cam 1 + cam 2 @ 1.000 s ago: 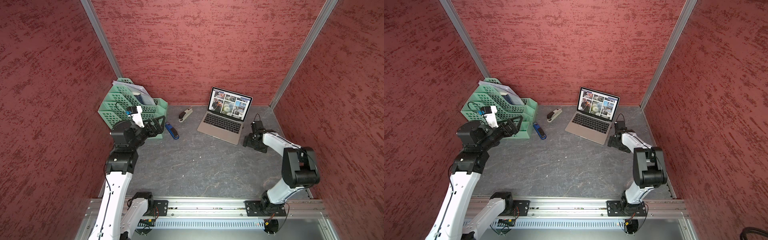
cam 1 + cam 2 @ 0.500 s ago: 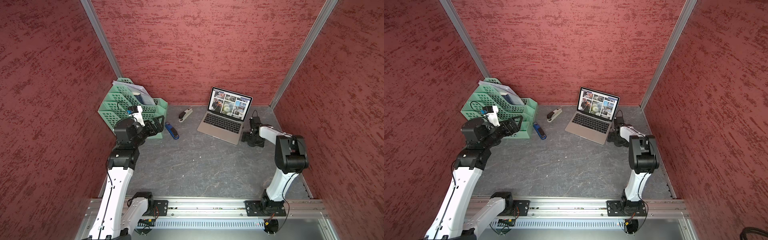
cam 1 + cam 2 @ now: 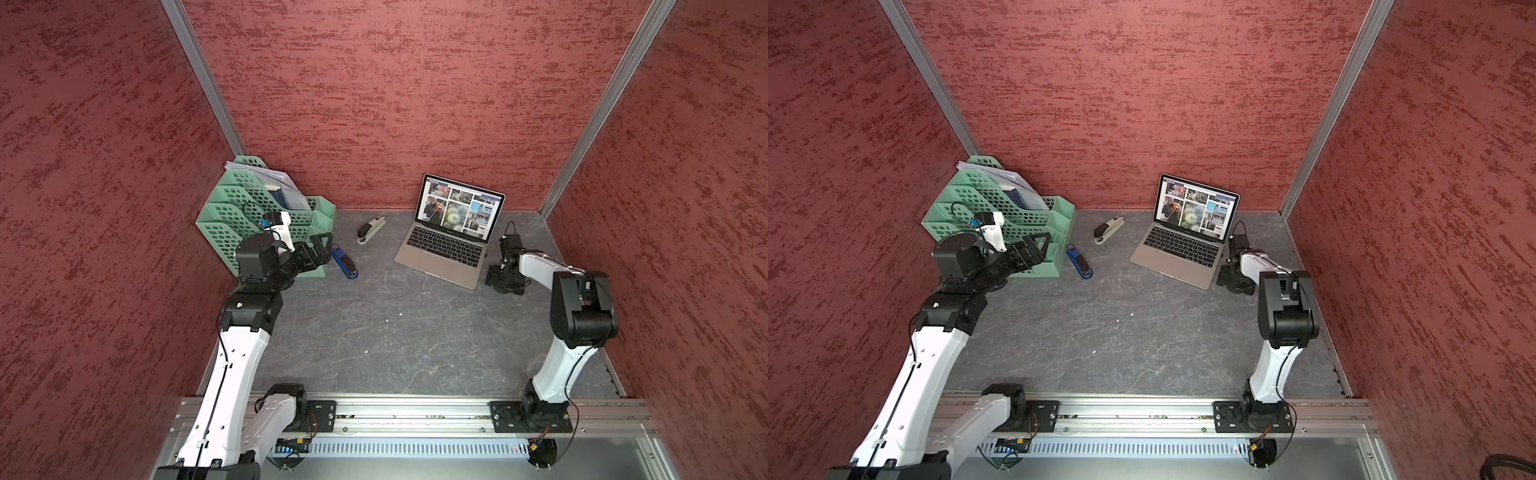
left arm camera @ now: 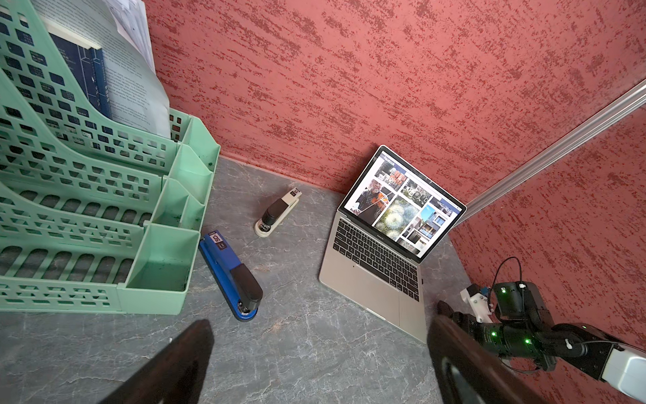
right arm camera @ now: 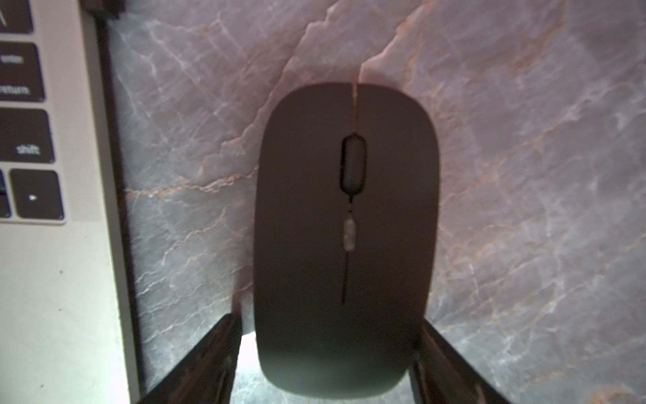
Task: Remove the wireless mouse receiver from the laptop
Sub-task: Pick up the mouse from the center of the board.
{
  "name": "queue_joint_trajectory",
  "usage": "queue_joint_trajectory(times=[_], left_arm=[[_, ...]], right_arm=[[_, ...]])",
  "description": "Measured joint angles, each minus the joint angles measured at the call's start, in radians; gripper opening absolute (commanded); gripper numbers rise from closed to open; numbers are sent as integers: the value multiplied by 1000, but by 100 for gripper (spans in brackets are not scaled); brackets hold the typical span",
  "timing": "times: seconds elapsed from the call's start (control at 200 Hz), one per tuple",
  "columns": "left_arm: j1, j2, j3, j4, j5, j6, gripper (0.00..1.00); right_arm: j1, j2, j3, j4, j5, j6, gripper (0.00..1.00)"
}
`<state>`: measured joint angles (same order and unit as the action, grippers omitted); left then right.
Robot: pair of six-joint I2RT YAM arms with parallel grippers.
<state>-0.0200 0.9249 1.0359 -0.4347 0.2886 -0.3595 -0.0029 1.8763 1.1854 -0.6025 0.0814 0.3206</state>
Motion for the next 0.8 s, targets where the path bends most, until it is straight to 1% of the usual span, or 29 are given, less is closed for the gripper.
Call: queue_joint_trajectory(times=[0.205, 0.366, 0.416, 0.561, 0.671, 0.801], left_arm=[[-21, 2, 0, -3, -12, 0, 100], [-37, 16, 0, -5, -28, 0, 100], [-45, 22, 0, -6, -33, 0, 100], [-65, 53, 11, -20, -46, -7, 100], [-72, 120, 71, -66, -52, -20, 100], [-92, 200, 153, -119, -43, -37, 100]], right_arm=[[0, 0, 0, 0, -3, -12, 63], [0, 0, 0, 0, -3, -15, 61], [0, 0, 0, 1, -3, -16, 59], [0, -13, -16, 8, -10, -31, 58], [0, -63, -48, 0, -34, -64, 58], [21, -190, -68, -27, -74, -132, 58]])
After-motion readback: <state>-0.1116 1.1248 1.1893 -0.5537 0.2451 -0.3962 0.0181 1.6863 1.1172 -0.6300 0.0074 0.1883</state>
